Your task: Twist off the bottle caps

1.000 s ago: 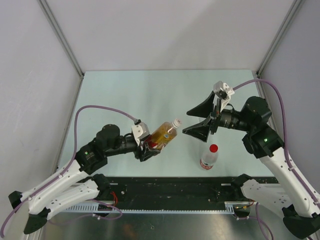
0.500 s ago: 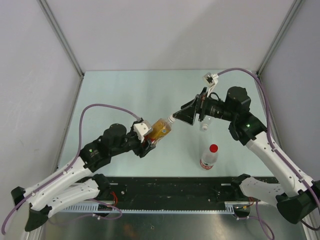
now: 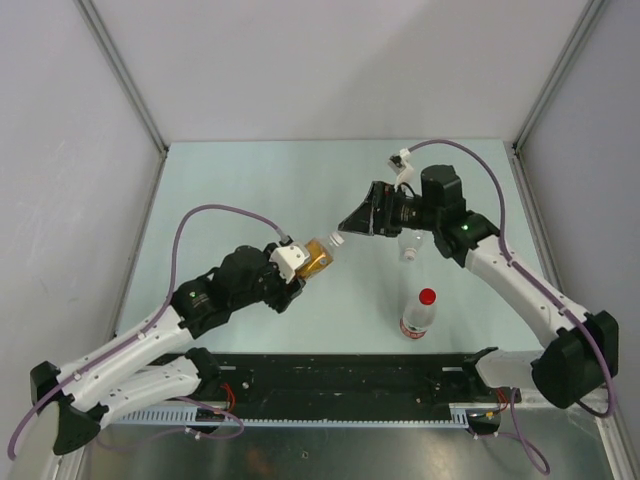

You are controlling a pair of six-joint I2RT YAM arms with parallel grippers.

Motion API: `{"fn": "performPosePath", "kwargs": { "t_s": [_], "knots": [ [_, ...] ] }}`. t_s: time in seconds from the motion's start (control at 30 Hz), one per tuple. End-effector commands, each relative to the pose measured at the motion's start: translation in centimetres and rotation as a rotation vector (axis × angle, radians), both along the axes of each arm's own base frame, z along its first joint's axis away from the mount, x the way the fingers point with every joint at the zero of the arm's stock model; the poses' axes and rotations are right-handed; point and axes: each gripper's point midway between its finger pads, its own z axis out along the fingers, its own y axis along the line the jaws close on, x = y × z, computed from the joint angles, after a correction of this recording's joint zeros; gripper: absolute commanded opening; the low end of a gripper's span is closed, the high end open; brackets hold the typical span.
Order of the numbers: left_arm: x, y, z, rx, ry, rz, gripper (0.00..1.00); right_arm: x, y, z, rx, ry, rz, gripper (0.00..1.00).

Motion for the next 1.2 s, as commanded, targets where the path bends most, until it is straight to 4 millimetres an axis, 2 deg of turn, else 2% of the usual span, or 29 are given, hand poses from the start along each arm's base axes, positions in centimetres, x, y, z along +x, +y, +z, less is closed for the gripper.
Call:
{"fn": "performPosePath", "kwargs": {
  "t_s": [0.0, 0.2, 0.43, 0.57, 0.73, 0.97, 1.03, 1.17],
  "knots": [
    [1.0, -0.1, 1.7, 0.002, -0.046, 0.02, 0.0, 0.0, 0.8, -0.6, 0.018, 0.087, 0.038, 0.85],
    [1.0, -0.5, 0.7, 0.029, -0.011, 0.014, 0.0, 0.3, 1.7, -2.3, 0.015, 0.157, 0.062, 0.77],
    [0.9, -0.7, 0.5, 0.032, 0.0, 0.01, 0.0, 0.1, 2.5, -4.5, -0.007, 0.229, 0.1, 0.65],
    [0.9, -0.7, 0.5, 0.03, 0.002, 0.008, 0.0, 0.0, 2.7, -4.9, -0.006, 0.246, 0.116, 0.57],
    [0.9, -0.7, 0.5, 0.03, 0.002, 0.009, 0.0, -0.2, 3.0, -4.6, 0.015, 0.253, 0.141, 0.4],
    [0.7, -0.8, 0.7, 0.016, 0.003, 0.002, 0.0, -1.3, 4.0, -2.6, 0.078, 0.202, 0.229, 0.05],
    [0.5, -1.0, 0.9, 0.005, 0.005, -0.009, 0.0, -1.7, 3.9, -1.9, 0.087, 0.171, 0.243, 0.01],
    [0.0, -1.4, 1.6, -0.03, 0.008, -0.037, 0.0, -2.4, 3.5, -0.3, 0.092, 0.088, 0.258, 0.0]
  ]
}}
